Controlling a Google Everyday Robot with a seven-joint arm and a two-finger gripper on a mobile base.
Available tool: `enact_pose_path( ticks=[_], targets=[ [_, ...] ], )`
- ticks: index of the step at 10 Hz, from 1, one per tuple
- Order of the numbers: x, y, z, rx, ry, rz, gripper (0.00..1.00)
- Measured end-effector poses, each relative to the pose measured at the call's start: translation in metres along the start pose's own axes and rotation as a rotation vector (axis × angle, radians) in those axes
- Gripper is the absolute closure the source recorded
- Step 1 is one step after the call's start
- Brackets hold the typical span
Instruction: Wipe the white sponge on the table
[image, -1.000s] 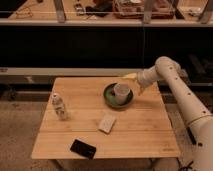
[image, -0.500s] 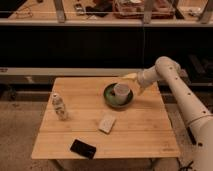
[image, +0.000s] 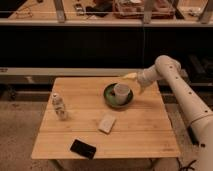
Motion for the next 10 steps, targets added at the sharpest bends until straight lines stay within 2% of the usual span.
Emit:
enact_pose_path(
  ticks=[2,3,4,6,7,9,10],
  targets=[
    [-0.019,-0.004,-0.018,-0.065,0.027,-0.052,0.20],
    [-0.039,-0.007,-0.030,-0.107,0.037,-0.095,0.20],
    [-0.072,-0.007,-0.044,-0.168,0.043,-0.157,0.20],
    [-0.098,-0.004,-0.055,-0.220,0.051,-0.205,0.20],
    [-0.108,-0.003,-0.058,-0.238,0.053,-0.223,0.20],
    [-0.115,-0.009,-0.055,-0.244,0.043,-0.248,0.20],
    [-0.134,-0.026,-0.042,-0.242,-0.007,-0.300,0.20]
  ],
)
